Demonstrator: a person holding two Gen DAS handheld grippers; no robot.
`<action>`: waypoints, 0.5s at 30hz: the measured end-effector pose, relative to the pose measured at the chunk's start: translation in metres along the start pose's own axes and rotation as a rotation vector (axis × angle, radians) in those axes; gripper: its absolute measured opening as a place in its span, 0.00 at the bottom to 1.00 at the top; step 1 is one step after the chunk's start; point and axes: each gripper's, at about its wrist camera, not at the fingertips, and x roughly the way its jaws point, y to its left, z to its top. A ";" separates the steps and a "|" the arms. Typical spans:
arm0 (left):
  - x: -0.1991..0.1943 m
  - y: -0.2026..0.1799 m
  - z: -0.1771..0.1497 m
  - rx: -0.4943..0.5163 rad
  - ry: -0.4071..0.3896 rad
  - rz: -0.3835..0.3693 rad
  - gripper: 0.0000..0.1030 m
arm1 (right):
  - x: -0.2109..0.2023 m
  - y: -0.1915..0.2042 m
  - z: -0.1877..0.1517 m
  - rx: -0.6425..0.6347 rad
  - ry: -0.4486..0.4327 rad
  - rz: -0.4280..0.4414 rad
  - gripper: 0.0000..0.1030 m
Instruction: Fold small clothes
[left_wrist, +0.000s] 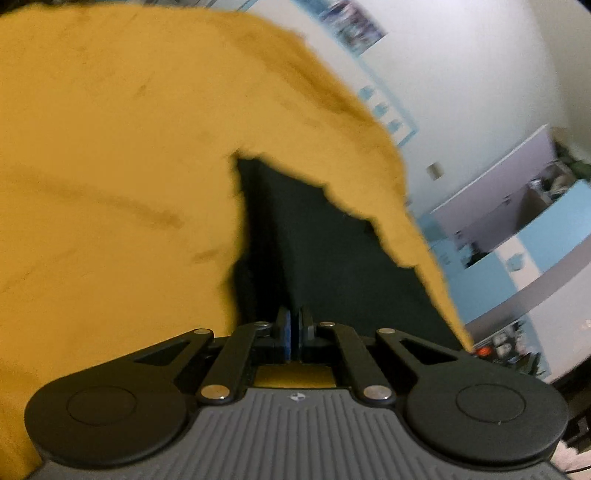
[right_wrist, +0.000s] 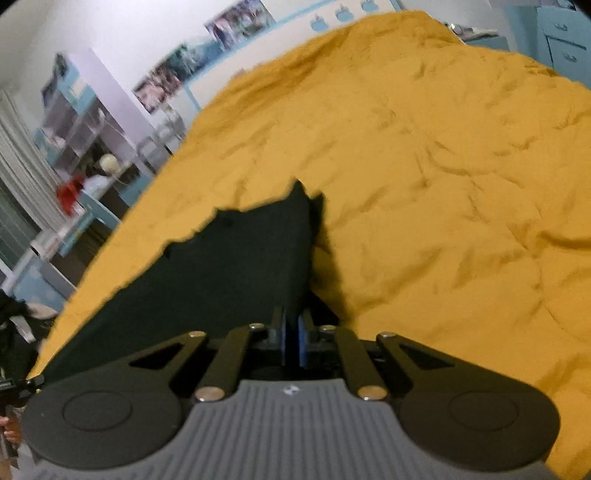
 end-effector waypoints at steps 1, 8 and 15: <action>0.008 0.010 -0.004 -0.016 0.025 0.019 0.03 | 0.009 -0.006 -0.005 0.012 0.026 -0.013 0.01; 0.017 0.015 -0.001 -0.028 0.064 0.017 0.07 | 0.015 -0.027 -0.021 0.085 0.009 0.015 0.05; -0.024 -0.040 -0.006 0.029 -0.040 0.061 0.46 | -0.046 0.018 -0.036 0.170 -0.124 -0.030 0.66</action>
